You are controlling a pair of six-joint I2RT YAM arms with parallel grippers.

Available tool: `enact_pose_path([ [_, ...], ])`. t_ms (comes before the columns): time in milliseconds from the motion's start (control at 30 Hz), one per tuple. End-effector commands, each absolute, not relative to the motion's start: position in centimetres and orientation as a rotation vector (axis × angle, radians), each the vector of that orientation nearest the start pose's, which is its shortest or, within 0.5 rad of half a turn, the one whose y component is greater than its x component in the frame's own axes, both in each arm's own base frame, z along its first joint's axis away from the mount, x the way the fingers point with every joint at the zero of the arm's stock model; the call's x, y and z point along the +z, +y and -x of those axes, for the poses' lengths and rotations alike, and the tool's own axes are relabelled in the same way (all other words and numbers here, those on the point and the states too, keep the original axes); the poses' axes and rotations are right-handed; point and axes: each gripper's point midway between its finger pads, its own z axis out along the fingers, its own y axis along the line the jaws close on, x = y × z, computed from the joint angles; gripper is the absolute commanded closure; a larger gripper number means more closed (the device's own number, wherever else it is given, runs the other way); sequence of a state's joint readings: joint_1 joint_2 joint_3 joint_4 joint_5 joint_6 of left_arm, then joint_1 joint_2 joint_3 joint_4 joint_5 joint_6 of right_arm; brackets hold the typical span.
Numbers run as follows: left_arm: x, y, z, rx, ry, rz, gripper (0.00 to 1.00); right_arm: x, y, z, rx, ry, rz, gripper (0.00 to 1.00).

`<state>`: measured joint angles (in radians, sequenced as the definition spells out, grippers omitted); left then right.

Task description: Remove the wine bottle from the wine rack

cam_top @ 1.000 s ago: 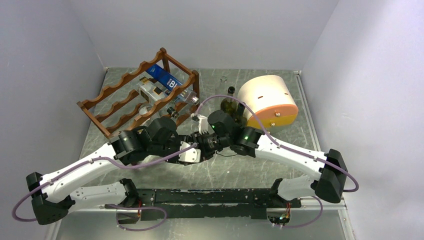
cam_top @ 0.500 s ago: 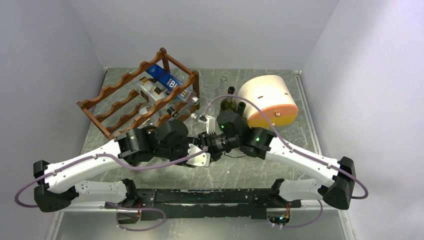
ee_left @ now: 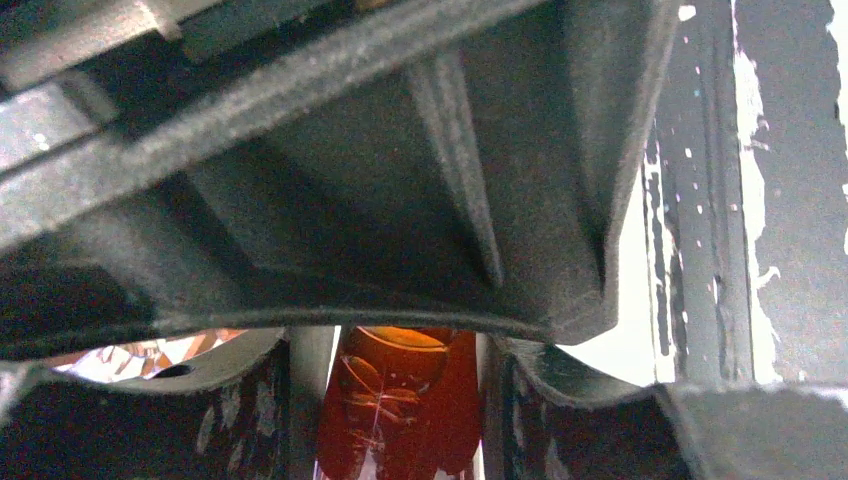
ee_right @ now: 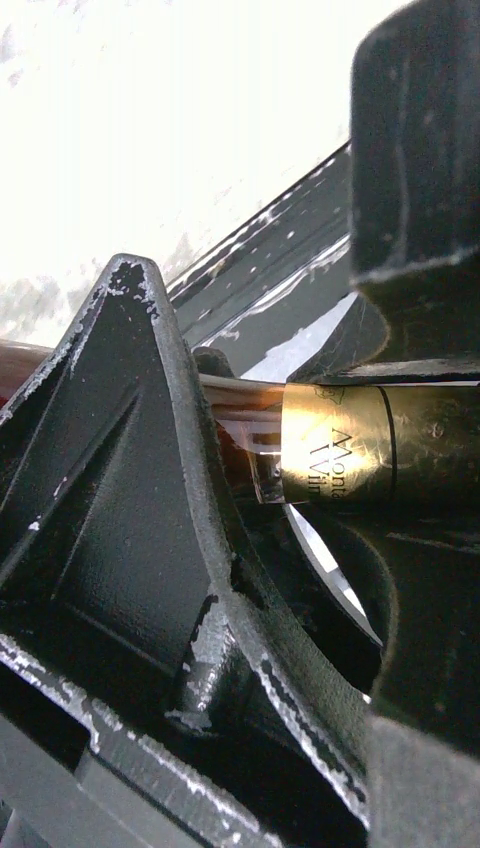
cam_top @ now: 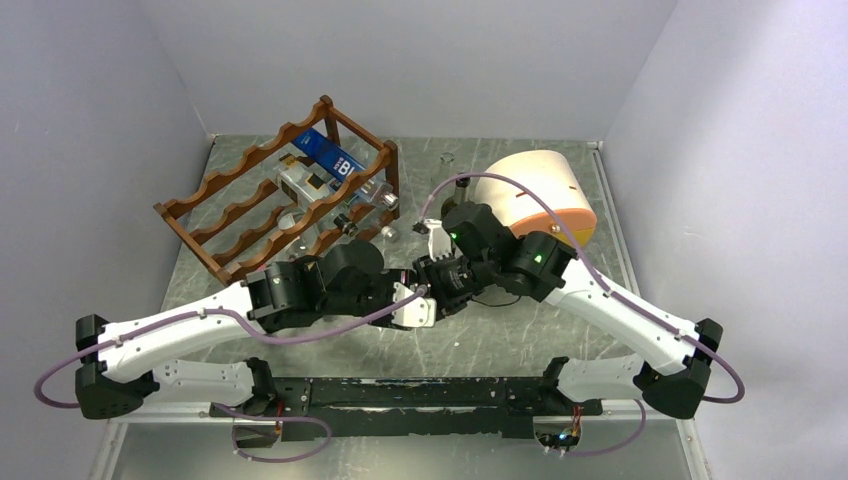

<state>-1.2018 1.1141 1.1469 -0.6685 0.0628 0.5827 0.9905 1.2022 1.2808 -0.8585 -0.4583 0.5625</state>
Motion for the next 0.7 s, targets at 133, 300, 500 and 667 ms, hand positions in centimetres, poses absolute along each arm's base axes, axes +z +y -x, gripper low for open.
enact_pose_path([
  [133, 24.8, -35.2, -13.9, -0.555, 1.29, -1.526, 0.93, 29.1, 29.0, -11.6, 0.955, 2.334, 0.819, 0.69],
  [300, 22.6, -36.3, -13.1, -0.64, 1.293, -1.511, 0.93, 30.0, 28.1, -12.2, 0.883, 2.347, 0.784, 0.58],
  [500, 21.4, -36.7, -13.3, -0.681, 1.298, -1.428, 0.93, 32.6, 26.9, -12.5, 0.863, 2.302, 0.744, 0.38],
  [667, 22.0, -36.3, -13.8, -0.682, 1.299, -1.345, 0.93, 35.9, 25.4, -13.8, 0.825, 2.196, 0.62, 0.25],
])
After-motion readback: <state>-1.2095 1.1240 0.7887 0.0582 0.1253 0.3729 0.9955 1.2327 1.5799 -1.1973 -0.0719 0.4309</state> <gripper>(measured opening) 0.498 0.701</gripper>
